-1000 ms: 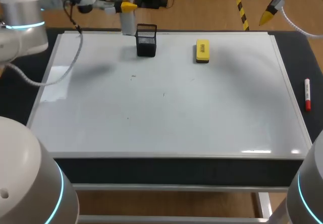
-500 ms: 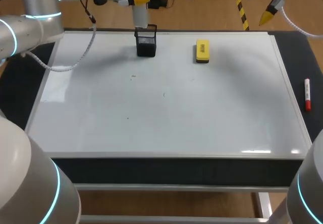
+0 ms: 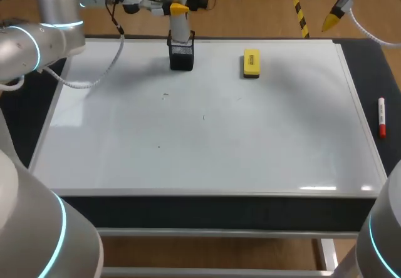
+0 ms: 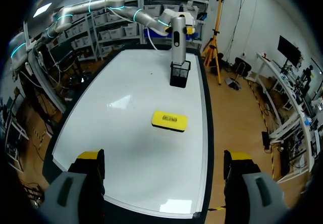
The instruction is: Pick up the inspection probe, press it on each red-marked spot on the whiteboard one by one, put down the probe, pick up the eraser, and wipe off all the red marks.
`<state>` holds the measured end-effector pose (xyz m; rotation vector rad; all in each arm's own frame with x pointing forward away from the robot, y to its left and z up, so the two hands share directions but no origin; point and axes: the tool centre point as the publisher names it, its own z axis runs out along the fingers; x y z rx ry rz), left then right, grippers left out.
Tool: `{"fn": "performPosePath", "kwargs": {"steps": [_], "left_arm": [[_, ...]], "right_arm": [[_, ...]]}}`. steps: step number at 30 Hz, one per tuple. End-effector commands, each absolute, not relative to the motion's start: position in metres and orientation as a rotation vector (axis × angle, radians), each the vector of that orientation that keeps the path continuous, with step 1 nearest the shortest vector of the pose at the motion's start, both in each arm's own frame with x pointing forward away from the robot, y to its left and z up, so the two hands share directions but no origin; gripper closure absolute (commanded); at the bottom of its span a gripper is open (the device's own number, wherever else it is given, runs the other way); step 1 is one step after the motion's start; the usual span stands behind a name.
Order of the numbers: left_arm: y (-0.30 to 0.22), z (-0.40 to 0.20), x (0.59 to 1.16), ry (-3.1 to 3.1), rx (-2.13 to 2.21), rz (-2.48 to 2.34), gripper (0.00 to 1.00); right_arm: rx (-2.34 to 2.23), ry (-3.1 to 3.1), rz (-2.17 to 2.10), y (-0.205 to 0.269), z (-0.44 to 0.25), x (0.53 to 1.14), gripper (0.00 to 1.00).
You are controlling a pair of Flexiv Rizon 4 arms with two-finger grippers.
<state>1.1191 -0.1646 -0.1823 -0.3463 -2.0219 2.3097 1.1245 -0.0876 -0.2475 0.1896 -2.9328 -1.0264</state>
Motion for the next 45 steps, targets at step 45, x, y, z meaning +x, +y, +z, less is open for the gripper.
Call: {"fn": "performPosePath", "kwargs": {"steps": [45], "left_arm": [[-0.170, -0.270, 1.137, -1.994, -0.362, 2.212, 1.00]], "right_arm": [[0.193, -2.930, -1.019, -0.088, -0.246, 1.126, 0.00]]}}
